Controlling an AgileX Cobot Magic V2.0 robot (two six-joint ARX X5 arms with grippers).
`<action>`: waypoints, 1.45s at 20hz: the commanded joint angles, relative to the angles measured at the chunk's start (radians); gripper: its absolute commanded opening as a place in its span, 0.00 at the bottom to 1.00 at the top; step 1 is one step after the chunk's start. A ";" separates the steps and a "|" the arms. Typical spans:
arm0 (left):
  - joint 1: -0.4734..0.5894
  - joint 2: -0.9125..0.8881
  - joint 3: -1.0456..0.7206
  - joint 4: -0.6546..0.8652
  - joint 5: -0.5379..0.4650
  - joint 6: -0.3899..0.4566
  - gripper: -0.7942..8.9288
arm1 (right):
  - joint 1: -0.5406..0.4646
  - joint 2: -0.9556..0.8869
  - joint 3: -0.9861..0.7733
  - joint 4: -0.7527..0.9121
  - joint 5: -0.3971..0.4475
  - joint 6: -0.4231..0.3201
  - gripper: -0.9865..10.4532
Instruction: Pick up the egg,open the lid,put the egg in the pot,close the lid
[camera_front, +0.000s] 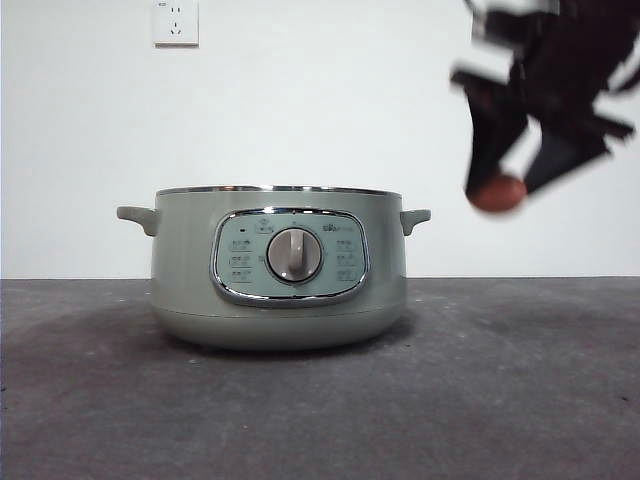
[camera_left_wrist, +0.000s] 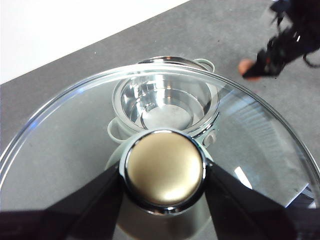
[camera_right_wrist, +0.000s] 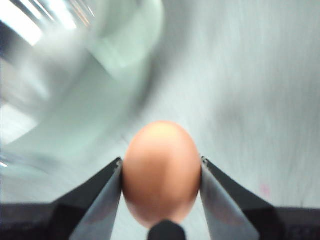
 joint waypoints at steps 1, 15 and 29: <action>0.002 -0.011 0.009 0.040 0.007 -0.010 0.07 | 0.040 0.004 0.100 0.000 -0.006 0.012 0.08; 0.002 -0.010 0.009 0.036 0.008 -0.010 0.07 | 0.263 0.620 0.825 -0.140 0.005 -0.052 0.08; 0.002 -0.005 0.009 0.036 0.008 -0.010 0.07 | 0.307 0.834 0.885 -0.236 0.075 -0.116 0.08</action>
